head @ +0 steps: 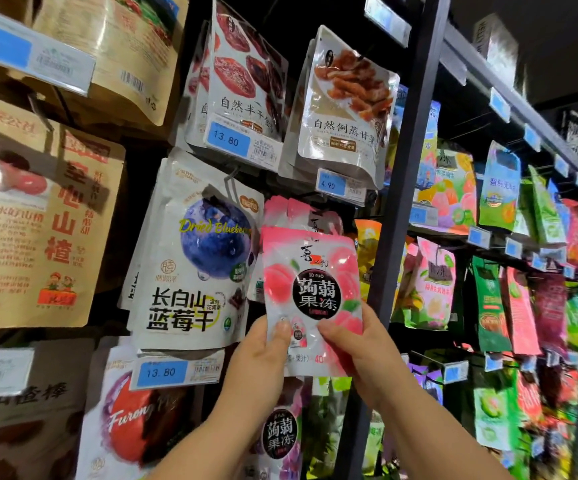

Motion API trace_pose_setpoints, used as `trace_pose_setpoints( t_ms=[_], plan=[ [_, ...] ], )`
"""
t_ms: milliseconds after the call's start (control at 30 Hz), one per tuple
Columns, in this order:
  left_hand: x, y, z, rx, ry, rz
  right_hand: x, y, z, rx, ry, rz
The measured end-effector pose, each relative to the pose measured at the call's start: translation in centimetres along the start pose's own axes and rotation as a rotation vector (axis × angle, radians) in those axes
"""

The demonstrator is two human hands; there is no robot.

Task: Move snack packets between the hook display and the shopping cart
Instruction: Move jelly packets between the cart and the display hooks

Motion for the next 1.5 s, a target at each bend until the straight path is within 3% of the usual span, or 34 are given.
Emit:
trace_pose_setpoints(
  t_ms=[267, 733, 1200, 1500],
  plan=[
    [-3.1, -1.3, 3.2, 0.073, -0.188, 0.175, 2.6, 1.6, 2.9, -0.041, 0.086, 0.026],
    [-4.9, -2.5, 7.8, 0.098, -0.286, 0.309, 4.1, 1.3, 6.3, 0.024, 0.124, 0.034],
    [-2.4, -2.8, 10.8, 0.13, -0.124, 0.568, 2.1, 1.3, 9.0, 0.018, -0.046, -0.149],
    [-0.7, -2.7, 10.5, 0.107, -0.081, 0.588, 0.7, 1.2, 9.4, -0.055, -0.008, -0.342]
  ],
)
Point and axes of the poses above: each hand's wrist, its own z-axis towards the middle knuckle, its own y-axis out of the back of the hand, x = y × z, the point moved 8 cm from there along z, towards the middle knuckle, and after that the axes turned 5 degrees about z, right-handed, at the moved point
